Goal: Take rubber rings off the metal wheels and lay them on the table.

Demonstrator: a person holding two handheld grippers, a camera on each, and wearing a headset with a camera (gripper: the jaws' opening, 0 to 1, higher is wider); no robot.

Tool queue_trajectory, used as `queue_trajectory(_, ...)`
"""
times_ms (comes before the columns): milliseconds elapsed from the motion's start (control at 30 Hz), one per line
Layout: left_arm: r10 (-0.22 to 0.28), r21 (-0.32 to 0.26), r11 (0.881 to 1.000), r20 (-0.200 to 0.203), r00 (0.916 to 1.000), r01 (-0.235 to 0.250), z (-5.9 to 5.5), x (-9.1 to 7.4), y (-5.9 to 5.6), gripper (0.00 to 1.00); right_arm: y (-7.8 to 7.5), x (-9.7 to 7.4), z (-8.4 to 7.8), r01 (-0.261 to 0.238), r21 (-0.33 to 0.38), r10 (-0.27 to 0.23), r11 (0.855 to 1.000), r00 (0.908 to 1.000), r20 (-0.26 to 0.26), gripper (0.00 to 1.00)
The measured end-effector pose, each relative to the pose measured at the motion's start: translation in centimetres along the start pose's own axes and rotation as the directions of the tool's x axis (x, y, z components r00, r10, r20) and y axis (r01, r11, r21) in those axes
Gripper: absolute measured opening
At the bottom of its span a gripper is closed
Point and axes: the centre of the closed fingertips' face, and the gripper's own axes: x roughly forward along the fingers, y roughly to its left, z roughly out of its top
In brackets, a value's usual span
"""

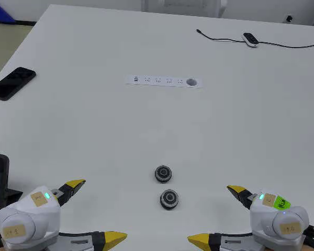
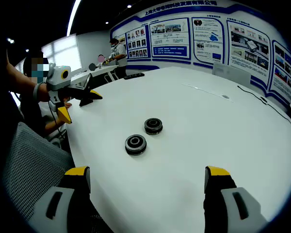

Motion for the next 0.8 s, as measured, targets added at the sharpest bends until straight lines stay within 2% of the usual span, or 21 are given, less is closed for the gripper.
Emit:
queue_trajectory(600,0.007,-0.013,1.000,-0.020,0.9998,-0.008,-0.5,0.3,1.0,0.99,-0.2,0.4,0.2,-0.008,0.019,0.008,1.000,1.0000,0.003,0.99)
queue_trajectory(800,0.012,0.004,1.000,-0.034,0.9994,-0.012,-0.4,0.5,1.1,0.91,-0.2,0.7,0.3,-0.013,0.033,0.012,0.999,0.9999,0.007,0.97)
